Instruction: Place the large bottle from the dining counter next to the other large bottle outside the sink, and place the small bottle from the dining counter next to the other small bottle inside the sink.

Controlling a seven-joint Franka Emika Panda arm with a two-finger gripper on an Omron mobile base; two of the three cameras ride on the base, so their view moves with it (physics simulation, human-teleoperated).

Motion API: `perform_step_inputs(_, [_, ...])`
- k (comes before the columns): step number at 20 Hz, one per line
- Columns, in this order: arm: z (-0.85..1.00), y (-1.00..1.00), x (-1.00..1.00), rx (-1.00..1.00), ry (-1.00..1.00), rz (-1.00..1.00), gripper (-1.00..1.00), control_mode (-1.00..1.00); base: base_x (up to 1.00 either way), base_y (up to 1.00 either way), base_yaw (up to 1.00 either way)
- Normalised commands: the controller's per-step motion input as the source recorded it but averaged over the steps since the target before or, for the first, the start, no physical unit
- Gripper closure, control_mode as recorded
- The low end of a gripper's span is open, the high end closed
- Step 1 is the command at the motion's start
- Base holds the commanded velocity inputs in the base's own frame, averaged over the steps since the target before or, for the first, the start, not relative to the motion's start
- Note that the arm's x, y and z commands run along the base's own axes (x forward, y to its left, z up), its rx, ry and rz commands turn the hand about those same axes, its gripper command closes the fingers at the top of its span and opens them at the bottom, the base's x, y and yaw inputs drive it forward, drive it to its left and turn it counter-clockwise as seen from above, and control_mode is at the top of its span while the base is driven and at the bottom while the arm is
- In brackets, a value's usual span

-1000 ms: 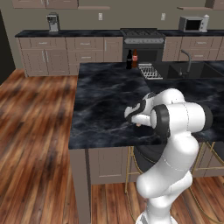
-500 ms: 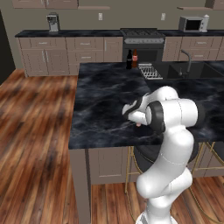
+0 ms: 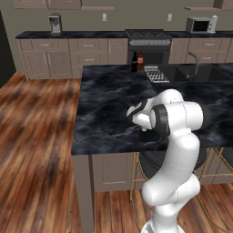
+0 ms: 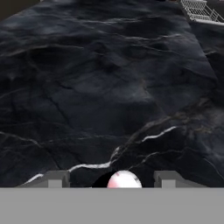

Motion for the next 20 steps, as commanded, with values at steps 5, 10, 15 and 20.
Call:
perform_step_inputs(5, [-0.08, -0.1, 0.01, 0.0, 0.0, 0.0, 1.0, -1.0, 0.0, 0.0, 0.0])
perform_step_inputs(10, [0.0, -0.03, 0.0, 0.01, 0.0, 0.0, 1.0, -1.0, 0.0, 0.0, 0.0])
perform_step_inputs(15, [0.18, 0.05, 0.0, 0.01, -0.01, 0.0, 1.0, -1.0, 0.0, 0.0, 0.0])
perform_step_inputs(20, [0.27, 0.15, -0.04, 0.0, 0.0, 0.0, 1.0, -1.0, 0.0, 0.0, 0.0])
